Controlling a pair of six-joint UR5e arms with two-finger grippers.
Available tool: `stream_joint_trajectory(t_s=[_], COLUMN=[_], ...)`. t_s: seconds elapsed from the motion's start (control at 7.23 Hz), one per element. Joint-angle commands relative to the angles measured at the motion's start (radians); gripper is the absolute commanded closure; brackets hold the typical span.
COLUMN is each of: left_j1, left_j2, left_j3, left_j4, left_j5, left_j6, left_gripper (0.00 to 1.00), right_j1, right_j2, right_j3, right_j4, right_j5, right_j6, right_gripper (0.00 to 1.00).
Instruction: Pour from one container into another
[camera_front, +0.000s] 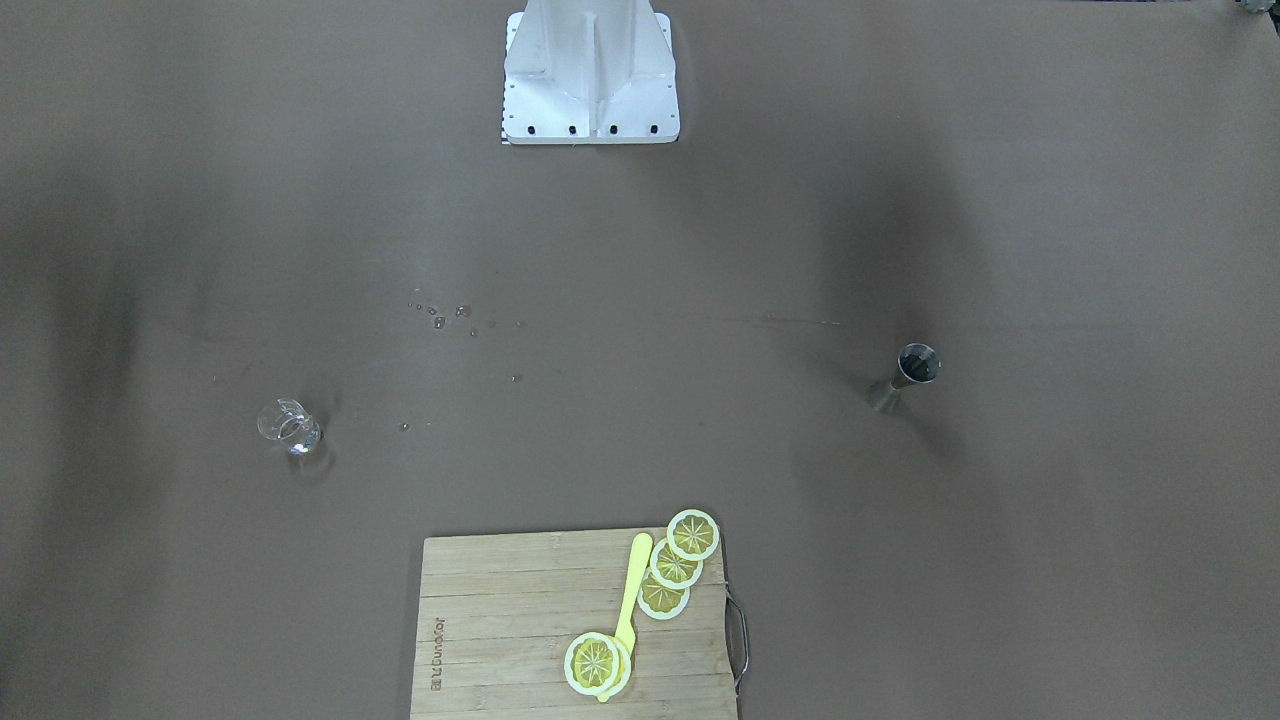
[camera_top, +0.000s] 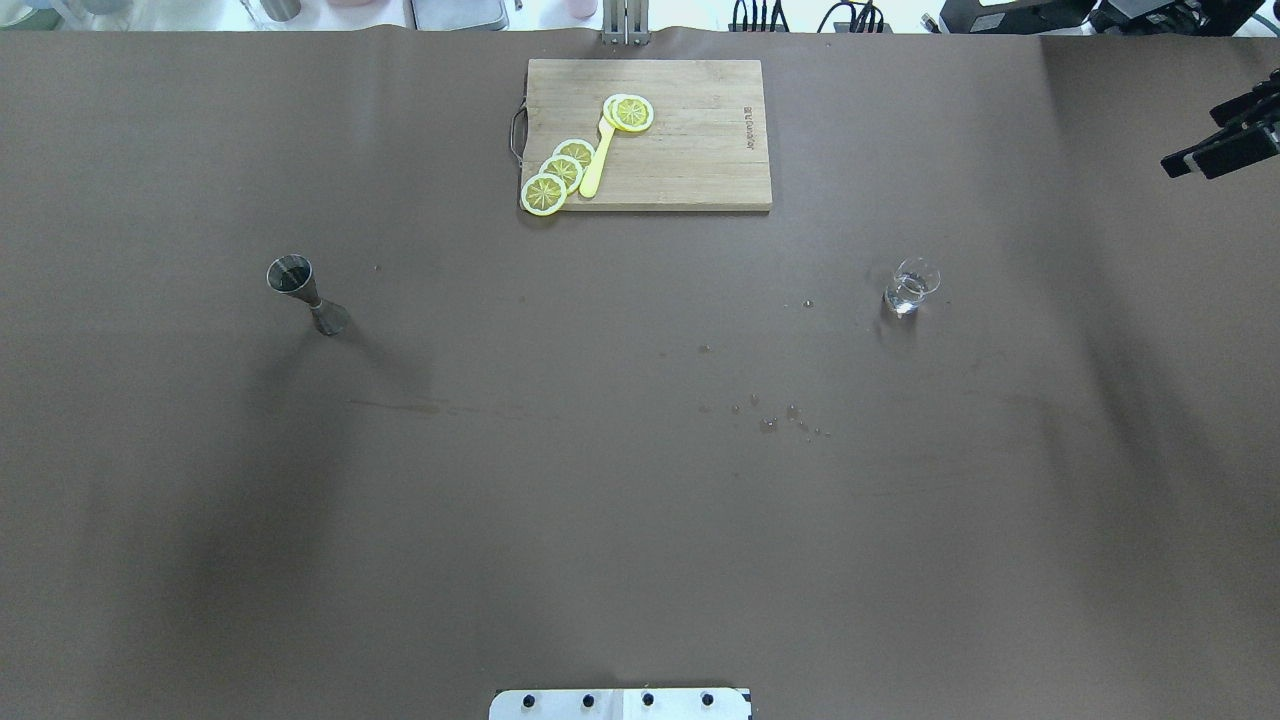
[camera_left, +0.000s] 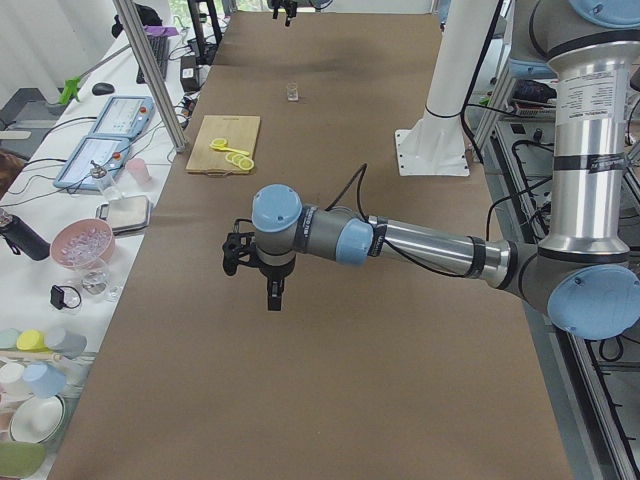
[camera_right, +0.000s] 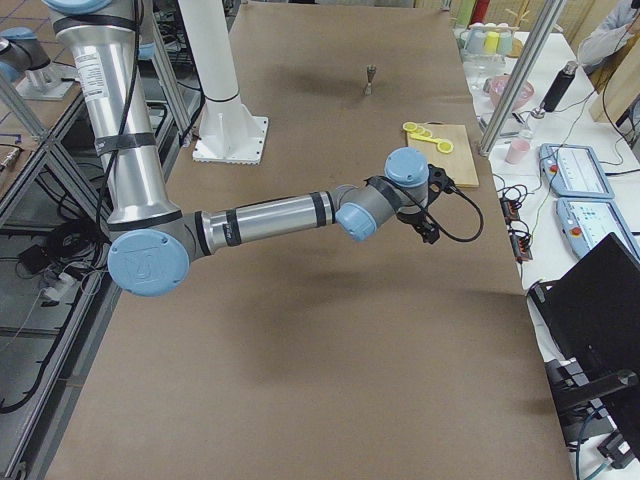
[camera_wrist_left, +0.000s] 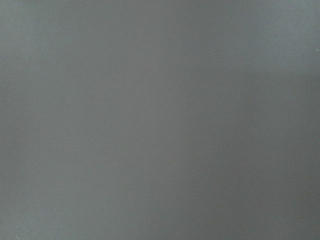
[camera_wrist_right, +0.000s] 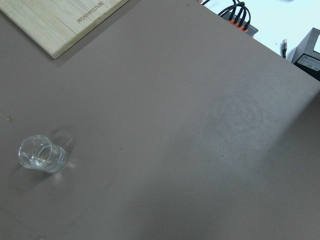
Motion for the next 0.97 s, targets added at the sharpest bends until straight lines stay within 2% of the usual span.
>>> stream_joint_trajectory(t_s=[0.0,0.14,0.28,0.41,0.55,0.69,0.83], left_j1=[0.103,0.168,0.258,0.288,0.332,0.390,0.511], left_j2=[-0.123,-0.178,-0.255,-0.275,-0.274,-0.272,-0.272], left_j3=[-0.015,-0.043,-0.045,-0.101,-0.156,-0.207,-0.282], left_j4=[0.005,0.056,0.160,0.179,0.175,0.173,0.164], left_j5=[-0.008,-0.003,-0.002,0.027,0.099,0.136,0.241], left_j6=[-0.218,-0.247,-0.313,-0.385,-0.407,-0.447,-0.599], left_gripper=[0.01,0.01,0.01,0.01,0.01,0.01,0.01], right_j1=[-0.023,-0.036,-0.039,-0.040,-0.043,-0.049,-0.071], right_j2=[-0.005,-0.034,-0.081,-0.103,-0.103,-0.085,-0.084], right_j3=[0.003,0.020,0.055,0.051,0.031,-0.033,-0.053], right_j4=[0.022,0.026,0.032,0.082,0.101,0.178,0.225], right_j5=[-0.012,-0.010,-0.001,-0.001,-0.004,-0.013,-0.050], right_j6=[0.103,0.144,0.146,0.148,0.146,0.146,0.146], right_gripper=[0.01,0.01,0.01,0.01,0.01,0.01,0.01])
